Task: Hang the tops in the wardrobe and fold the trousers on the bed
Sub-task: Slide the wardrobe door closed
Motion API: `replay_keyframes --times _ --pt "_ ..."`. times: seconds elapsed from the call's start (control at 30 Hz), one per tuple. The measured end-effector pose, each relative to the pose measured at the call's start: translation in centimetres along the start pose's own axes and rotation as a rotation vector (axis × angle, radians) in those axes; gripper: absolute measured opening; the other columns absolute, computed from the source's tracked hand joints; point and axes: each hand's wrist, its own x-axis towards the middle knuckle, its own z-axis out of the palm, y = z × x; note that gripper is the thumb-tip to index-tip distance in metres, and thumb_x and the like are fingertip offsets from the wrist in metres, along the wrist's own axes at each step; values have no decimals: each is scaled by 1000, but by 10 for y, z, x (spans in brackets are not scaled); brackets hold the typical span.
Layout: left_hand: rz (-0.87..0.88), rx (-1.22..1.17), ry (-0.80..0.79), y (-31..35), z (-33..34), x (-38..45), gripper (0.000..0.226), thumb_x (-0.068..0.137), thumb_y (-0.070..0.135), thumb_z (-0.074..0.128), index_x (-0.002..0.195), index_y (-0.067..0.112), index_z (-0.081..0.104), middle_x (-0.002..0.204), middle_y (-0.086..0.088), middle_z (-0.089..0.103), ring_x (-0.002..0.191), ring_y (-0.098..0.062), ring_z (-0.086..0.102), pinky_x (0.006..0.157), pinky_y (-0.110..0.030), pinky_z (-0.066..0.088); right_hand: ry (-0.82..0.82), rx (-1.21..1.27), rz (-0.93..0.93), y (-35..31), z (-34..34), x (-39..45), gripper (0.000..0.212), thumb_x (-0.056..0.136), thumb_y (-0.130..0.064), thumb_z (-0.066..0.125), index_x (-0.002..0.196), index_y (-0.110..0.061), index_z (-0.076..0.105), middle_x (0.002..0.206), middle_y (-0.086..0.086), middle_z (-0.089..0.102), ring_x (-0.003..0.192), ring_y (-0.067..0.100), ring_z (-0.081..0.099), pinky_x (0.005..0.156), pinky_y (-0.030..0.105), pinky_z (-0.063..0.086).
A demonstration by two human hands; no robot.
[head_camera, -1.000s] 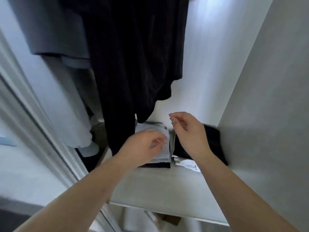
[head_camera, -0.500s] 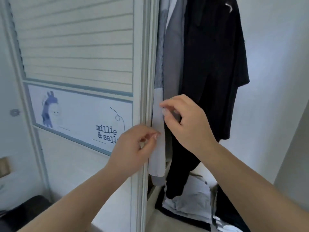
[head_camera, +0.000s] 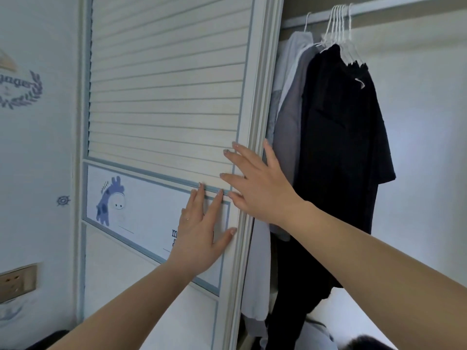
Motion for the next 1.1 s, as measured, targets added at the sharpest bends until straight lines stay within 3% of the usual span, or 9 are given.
replay_keyframes --times 0.13,0.33,0.43,0.57,1.1 --pt "-4 -3 -15 -2 2 1 75 86 70 24 142 42 -17 157 4 -22 147 -17 -16 120 -42 6 45 -44 -19 4 2 -1 27 89 -38 55 101 -21 71 143 7 47 141 23 30 108 64 22" --pt "-13 19 -10 9 1 -1 72 86 69 24 143 41 -11 158 2 -15 147 -18 -14 120 -45 6 140 -13 -19 8 4 -10 21 87 -33 54 93 -19 69 137 6 53 140 23 33 106 64 25" --pt "0 86 39 16 4 -2 72 86 73 18 146 39 -1 160 -1 -4 147 -21 -11 116 -46 0 142 17 -15 13 1 -17 21 87 -32 52 93 -19 68 139 6 51 141 23 30 107 63 23" --pt "67 73 112 25 11 -4 72 89 66 30 150 29 18 158 -11 19 147 -28 6 114 -54 11 124 57 -27 21 -4 -33 25 89 -33 48 98 -19 67 143 6 48 142 23 28 108 56 28" --pt "309 -98 248 110 44 -14 67 92 64 34 144 22 31 149 -17 28 143 -33 20 111 -65 15 66 0 39 68 -57 -125 21 88 -30 53 98 -18 67 144 6 47 142 24 29 107 56 31"
